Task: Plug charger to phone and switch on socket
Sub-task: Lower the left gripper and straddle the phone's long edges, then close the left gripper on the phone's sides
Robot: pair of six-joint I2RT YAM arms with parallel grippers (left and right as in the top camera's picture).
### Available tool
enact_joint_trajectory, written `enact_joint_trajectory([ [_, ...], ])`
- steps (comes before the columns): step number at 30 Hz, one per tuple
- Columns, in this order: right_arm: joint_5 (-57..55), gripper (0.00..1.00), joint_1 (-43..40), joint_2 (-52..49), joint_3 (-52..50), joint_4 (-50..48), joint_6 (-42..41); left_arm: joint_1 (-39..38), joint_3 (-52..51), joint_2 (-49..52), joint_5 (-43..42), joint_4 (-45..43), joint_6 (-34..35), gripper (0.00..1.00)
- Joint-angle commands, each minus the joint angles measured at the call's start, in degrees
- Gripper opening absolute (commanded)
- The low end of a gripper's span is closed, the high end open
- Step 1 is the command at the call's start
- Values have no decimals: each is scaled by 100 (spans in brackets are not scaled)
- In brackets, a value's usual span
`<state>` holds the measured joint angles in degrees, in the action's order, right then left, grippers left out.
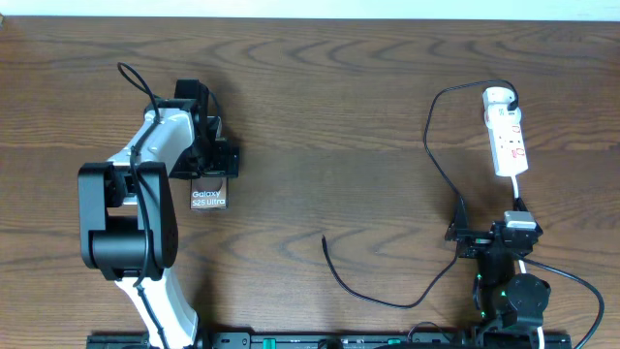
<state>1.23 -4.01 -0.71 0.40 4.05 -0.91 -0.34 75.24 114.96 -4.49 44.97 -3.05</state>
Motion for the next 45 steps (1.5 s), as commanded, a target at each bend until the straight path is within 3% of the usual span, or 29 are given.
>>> enact_joint_trajectory([
  [1,-48,99,-28,31,-4,28,-76,26,-190,138,-83,-55,-170,98],
  [45,-48,99,-28,31,-4,28,-76,24,-190,138,-334,-52,-382,98],
])
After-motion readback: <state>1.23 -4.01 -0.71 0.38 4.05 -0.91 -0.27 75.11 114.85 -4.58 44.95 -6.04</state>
